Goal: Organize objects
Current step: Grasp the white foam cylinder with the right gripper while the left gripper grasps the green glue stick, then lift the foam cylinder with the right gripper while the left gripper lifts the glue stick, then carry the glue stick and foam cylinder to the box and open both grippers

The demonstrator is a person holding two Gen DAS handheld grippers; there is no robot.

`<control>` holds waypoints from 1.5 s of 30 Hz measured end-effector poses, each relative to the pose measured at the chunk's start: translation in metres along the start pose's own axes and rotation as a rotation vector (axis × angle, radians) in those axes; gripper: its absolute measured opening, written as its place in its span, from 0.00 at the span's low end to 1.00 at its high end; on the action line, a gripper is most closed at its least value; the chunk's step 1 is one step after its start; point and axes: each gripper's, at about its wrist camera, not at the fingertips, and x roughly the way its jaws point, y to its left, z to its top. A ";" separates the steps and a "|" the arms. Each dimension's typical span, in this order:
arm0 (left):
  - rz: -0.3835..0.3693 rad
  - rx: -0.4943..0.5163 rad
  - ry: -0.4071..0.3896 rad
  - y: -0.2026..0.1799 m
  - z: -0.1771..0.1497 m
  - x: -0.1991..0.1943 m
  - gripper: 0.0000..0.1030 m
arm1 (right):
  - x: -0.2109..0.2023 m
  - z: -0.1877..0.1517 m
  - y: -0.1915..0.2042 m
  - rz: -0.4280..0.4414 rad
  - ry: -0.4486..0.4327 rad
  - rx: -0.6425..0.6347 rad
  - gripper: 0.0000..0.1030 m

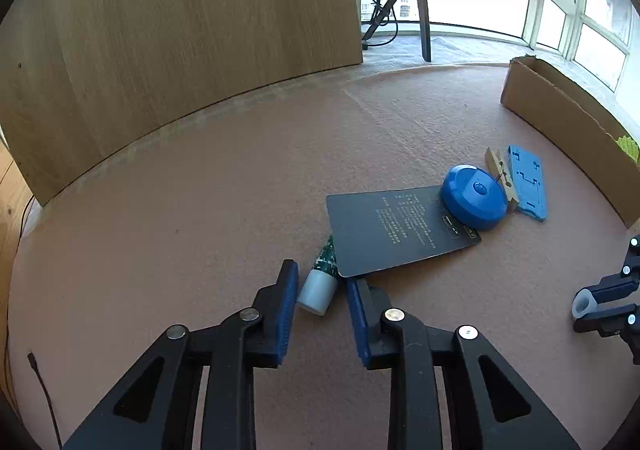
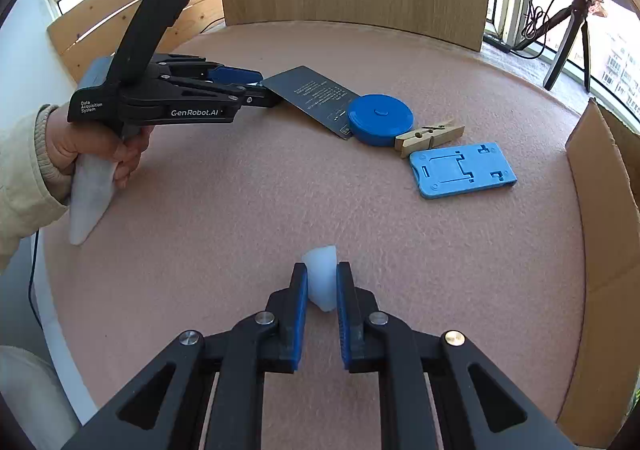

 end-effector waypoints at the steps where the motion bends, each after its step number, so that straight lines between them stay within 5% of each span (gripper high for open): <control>1: 0.004 0.001 -0.003 -0.003 -0.001 -0.001 0.16 | 0.000 0.000 0.000 0.000 -0.001 0.001 0.12; 18: 0.039 -0.299 0.044 -0.053 -0.090 -0.080 0.16 | -0.005 -0.007 0.005 -0.030 -0.066 0.070 0.12; 31: 0.069 -0.297 -0.098 -0.090 -0.046 -0.156 0.16 | -0.064 0.007 0.006 -0.040 -0.205 0.149 0.09; 45: 0.124 -0.298 -0.188 -0.087 -0.010 -0.198 0.16 | -0.121 0.035 0.018 -0.212 -0.298 0.160 0.09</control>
